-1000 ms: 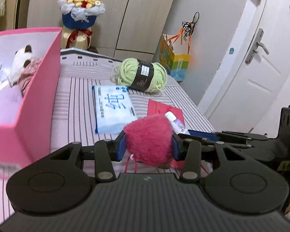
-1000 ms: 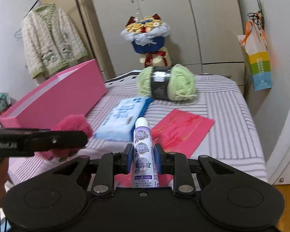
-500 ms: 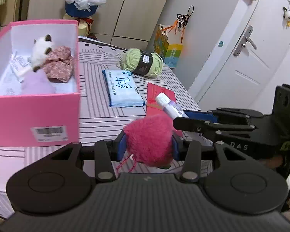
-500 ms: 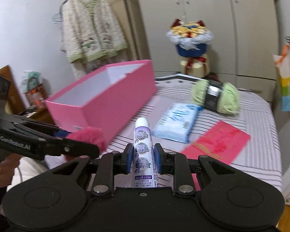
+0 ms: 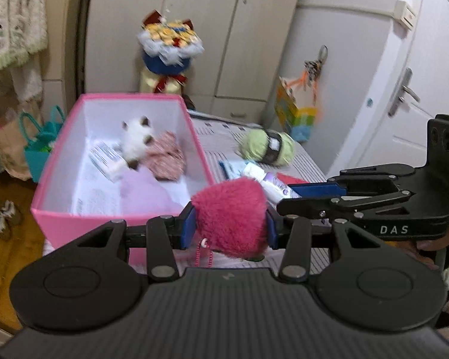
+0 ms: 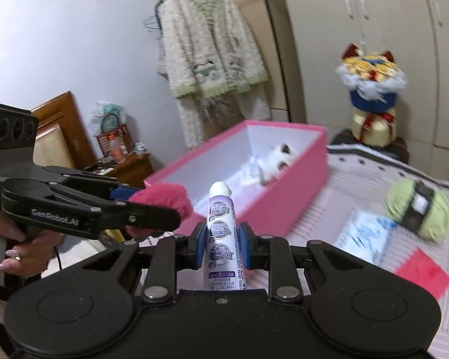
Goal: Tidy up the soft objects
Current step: 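Carry the pink pompom and white tube together over the pink box, then open both tools to drop the pompom and tube into the box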
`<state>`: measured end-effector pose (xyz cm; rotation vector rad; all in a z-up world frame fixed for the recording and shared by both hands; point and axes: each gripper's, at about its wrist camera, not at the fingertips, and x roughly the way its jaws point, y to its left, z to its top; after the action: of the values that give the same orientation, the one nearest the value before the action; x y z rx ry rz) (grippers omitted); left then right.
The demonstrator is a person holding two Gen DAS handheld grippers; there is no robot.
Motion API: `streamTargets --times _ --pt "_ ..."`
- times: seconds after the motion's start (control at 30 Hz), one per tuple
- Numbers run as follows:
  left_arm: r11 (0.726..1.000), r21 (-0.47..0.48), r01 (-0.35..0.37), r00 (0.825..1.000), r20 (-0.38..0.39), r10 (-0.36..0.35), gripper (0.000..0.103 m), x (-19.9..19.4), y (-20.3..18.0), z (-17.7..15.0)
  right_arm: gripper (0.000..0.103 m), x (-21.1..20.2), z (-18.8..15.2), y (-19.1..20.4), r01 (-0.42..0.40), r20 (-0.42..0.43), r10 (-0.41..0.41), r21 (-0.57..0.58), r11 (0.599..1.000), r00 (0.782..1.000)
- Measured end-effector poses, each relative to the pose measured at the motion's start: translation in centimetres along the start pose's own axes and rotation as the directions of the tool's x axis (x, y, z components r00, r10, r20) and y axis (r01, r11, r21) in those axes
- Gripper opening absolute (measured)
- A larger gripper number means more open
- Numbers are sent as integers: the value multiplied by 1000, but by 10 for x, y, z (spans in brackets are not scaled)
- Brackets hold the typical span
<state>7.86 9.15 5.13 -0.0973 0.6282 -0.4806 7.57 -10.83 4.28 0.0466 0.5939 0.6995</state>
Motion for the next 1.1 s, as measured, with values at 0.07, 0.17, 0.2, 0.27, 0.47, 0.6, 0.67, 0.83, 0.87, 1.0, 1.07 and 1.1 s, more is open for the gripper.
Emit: streamTargets --times 0.07,0.17,0.2,0.27,0.47,0.6,0.67,0.83,0.87,1.0,1.07,1.1 --pt "1000 -1 -21 1000 23 21 44 -2 6 8 28 10 13 3 -8 10 8 -11 1000 1000" --pt "999 -2 -46 998 53 46 44 -2 18 20 28 24 30 4 -19 19 19 -30 999 1000" --pt "998 -7 -56 997 56 56 44 1 24 25 28 29 34 4 -21 20 22 -37 999 1000" --pt "996 -15 -92 994 58 93 44 8 33 33 28 41 44 2 -20 17 21 -45 999 1000" --pt "984 -27 -175 984 -27 174 44 51 66 55 28 94 76 -8 9 -33 -13 -94 996 999" --pt "977 -31 -212 970 -124 207 44 91 92 66 28 132 94 -22 10 -97 -22 -123 992 995" --pt "971 -19 -238 959 -161 232 44 107 103 68 28 152 101 -29 3 -130 -24 -155 988 991" --pt "968 25 -249 940 -233 248 44 133 115 71 28 194 112 -39 -34 -225 -14 -206 978 974" --pt "965 52 -258 936 -236 263 44 137 113 70 28 199 114 -40 -36 -235 -17 -218 975 972" --pt "958 120 -259 924 -259 282 45 147 111 70 28 218 115 -42 -59 -275 -14 -253 966 961" --pt "957 134 -257 920 -269 285 45 152 110 70 28 226 114 -44 -66 -294 -14 -260 963 956" --pt "955 139 -260 918 -271 290 46 153 110 71 28 230 114 -45 -67 -302 -16 -262 963 953"
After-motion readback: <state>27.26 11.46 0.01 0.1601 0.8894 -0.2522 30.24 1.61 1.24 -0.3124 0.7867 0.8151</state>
